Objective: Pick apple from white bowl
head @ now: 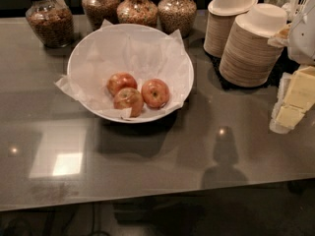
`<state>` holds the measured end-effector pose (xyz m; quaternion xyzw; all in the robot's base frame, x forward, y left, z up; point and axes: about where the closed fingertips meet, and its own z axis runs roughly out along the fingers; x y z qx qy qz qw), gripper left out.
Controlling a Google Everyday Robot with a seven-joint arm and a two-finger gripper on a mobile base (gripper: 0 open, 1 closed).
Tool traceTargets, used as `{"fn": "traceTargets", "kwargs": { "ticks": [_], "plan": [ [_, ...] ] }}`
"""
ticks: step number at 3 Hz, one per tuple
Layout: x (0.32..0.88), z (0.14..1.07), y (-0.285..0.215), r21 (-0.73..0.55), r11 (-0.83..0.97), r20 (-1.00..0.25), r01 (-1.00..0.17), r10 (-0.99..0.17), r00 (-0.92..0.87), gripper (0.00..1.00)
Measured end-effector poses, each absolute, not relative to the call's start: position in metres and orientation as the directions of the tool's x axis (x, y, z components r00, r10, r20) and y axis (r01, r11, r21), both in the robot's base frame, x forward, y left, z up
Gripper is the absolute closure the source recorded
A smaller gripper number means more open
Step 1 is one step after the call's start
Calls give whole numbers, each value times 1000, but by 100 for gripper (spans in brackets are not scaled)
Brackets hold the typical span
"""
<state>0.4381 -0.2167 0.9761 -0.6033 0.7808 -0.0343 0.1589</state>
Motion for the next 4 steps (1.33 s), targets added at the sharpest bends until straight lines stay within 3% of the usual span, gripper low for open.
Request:
{"fn": "traceTargets", "kwargs": {
  "ticks": [1, 2, 4],
  "plan": [
    [438, 976, -217, -245, 270, -207, -931, -953, -221, 0],
    [448, 980, -183, -243, 224, -256, -944, -953, -160, 0],
    [468, 998, -72, -299, -2, -340, -954, -934, 108, 0]
  ]
}}
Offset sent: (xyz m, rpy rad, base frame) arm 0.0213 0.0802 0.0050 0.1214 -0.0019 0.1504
